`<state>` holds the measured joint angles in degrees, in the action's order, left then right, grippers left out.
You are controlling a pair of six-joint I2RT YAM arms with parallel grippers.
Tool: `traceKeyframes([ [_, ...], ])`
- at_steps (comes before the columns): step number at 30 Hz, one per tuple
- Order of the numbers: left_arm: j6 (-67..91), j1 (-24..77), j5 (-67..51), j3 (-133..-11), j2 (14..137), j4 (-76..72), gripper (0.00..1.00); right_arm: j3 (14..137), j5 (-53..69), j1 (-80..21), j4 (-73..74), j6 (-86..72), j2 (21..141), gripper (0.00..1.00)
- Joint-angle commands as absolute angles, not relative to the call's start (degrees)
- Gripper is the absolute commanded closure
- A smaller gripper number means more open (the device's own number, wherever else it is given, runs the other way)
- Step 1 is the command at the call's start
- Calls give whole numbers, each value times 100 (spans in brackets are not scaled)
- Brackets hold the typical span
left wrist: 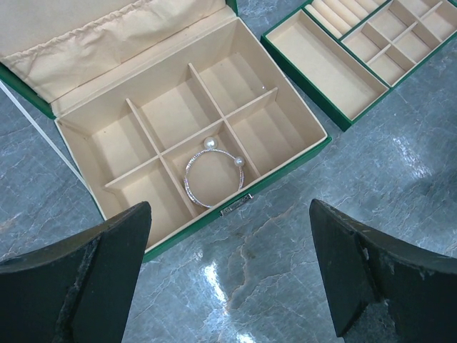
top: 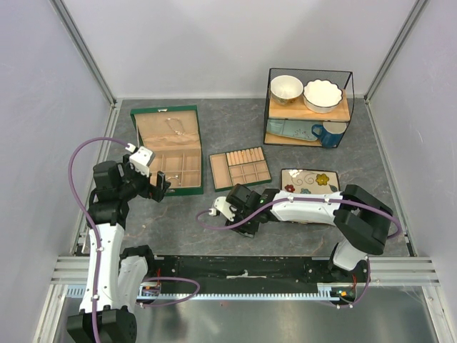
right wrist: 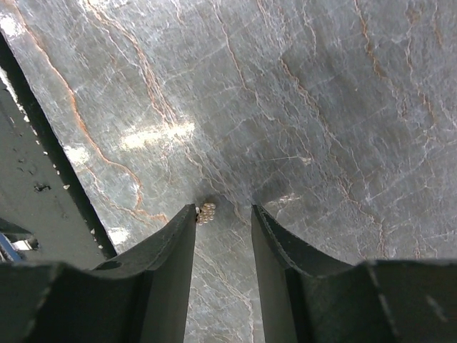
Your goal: Organize the mixed jewelry
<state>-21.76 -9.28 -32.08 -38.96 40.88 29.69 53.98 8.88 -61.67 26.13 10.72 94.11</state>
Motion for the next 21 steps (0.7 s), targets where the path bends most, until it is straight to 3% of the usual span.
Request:
traceKeyframes([
  [1,-2250,-958,-3322,-3929,4052,2751,1,5405,817,-6205,2496,1020,9448,57],
  [21,-2259,-976,-3375,-3894,4034,2690,1,5563,501,-6240,2549,984,9554,83],
])
